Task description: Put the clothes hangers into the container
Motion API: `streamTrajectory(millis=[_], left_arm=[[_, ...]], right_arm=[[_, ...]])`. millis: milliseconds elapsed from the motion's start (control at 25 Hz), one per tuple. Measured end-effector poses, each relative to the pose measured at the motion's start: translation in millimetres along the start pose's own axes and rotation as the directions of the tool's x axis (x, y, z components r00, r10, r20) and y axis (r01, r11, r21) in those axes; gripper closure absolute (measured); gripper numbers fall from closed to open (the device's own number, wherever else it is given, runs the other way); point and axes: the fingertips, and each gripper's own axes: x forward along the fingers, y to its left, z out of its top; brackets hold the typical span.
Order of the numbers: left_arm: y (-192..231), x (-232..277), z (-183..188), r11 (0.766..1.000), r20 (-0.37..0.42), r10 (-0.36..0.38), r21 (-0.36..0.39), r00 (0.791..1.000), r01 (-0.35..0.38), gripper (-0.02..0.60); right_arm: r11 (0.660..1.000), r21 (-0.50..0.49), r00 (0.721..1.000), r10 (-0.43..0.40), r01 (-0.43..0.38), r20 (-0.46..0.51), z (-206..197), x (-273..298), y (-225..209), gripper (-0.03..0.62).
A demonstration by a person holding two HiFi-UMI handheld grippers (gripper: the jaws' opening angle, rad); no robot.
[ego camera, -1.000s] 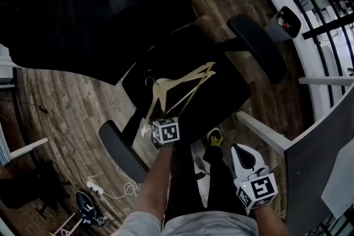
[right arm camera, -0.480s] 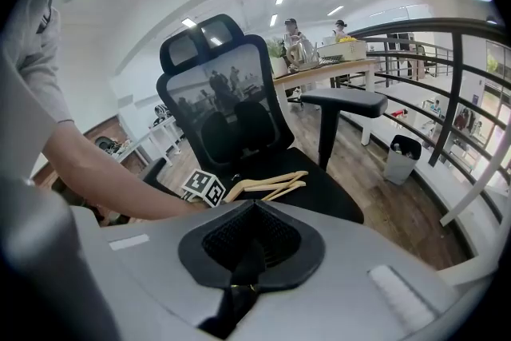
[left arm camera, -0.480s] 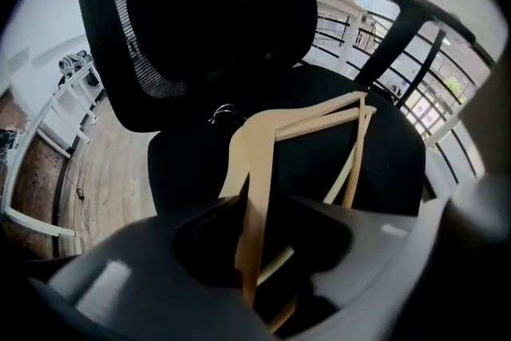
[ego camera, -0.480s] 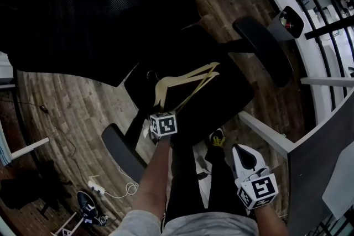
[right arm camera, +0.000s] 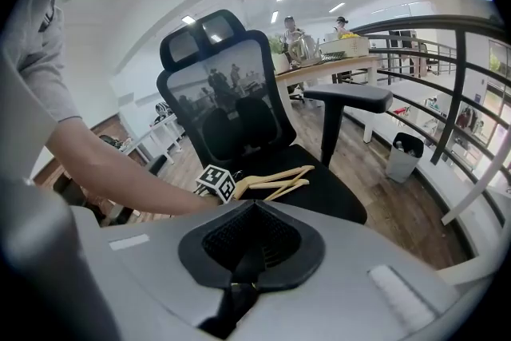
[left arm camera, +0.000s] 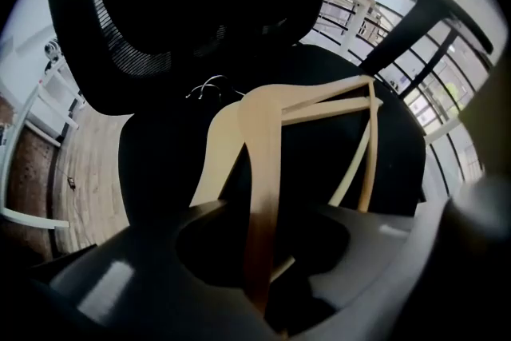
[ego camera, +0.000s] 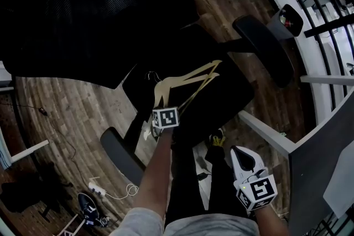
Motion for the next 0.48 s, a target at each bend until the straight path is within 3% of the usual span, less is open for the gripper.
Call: streamTrajectory(millis=[160,480], left_arm=[[-2,0,1,0.997,-0.008,0.039,0.06,0.999,-0.038,0.491],[-9,-69,13,0.994,0.167,0.076,0.062,0.983,-0.088,0.515]], right_arm=[[1.0,0.003,1.0,-0.012,0.012,-0.005,-3,-4,-3,0.594],[0.999,0.02,0.997,-0.032,0.03,0.067,15,-27,-5,0.594]])
